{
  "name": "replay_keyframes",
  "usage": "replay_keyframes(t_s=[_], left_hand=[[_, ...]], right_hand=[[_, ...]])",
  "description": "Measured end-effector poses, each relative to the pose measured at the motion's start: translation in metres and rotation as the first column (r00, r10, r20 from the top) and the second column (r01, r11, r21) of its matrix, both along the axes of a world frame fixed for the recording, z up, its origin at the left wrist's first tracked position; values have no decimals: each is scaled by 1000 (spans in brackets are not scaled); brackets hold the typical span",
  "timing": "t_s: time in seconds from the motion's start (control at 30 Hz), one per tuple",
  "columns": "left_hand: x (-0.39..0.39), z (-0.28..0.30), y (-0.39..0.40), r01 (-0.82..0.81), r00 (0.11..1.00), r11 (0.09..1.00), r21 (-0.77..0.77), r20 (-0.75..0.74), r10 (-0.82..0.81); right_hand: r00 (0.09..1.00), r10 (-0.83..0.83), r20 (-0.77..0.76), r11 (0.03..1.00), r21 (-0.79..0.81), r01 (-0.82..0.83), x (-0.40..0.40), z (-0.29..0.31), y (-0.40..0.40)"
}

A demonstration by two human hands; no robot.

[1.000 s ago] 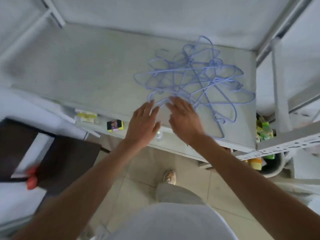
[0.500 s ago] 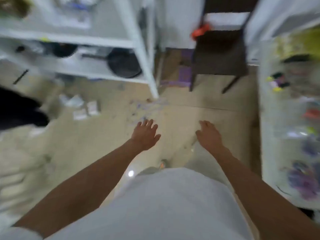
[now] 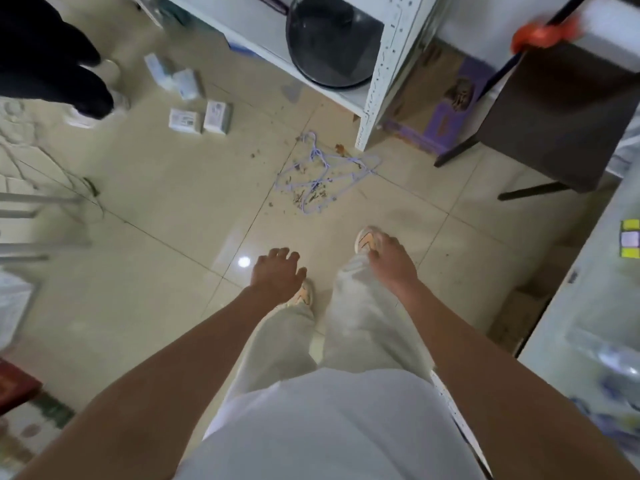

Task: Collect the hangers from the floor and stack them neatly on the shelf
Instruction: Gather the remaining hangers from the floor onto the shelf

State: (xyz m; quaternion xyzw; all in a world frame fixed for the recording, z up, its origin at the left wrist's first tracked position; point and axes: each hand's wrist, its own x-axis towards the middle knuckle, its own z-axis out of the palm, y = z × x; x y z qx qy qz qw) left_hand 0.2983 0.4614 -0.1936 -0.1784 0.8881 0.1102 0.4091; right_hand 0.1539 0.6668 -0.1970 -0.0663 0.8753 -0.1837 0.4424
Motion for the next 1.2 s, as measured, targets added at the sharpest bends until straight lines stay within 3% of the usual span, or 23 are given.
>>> replay_keyframes(t_s=[0.23,0.37,0.53,0.73,0.93,1.1,1.2], left_hand=[[-77,-23,30,-213,977,975,63,46,210],[-115,-30,26,-398,916,914,82,-16,400],[-129,-50,16,-547,837,832,94,34,546],[-137,-98,1,-541,841,825,167,114,529],[-161,-161,-22,-590,807,785,189,133,575],[-182,-227,-41,-615,788,760,210,175,590],[-200,-285,-56,-704,710,692,159,202,675]], right_hand=[[996,90,-17,996,-14,-90,-89,-1,17],[959,283,30,956,74,-285,-137,-19,-7],[873,458,170,864,147,-482,-172,-60,-61],[899,412,151,887,161,-433,-204,-117,-126],[870,469,154,852,180,-491,-236,-186,-181],[783,596,179,741,252,-622,-258,-247,-197],[694,693,194,645,262,-718,-273,-298,-206]])
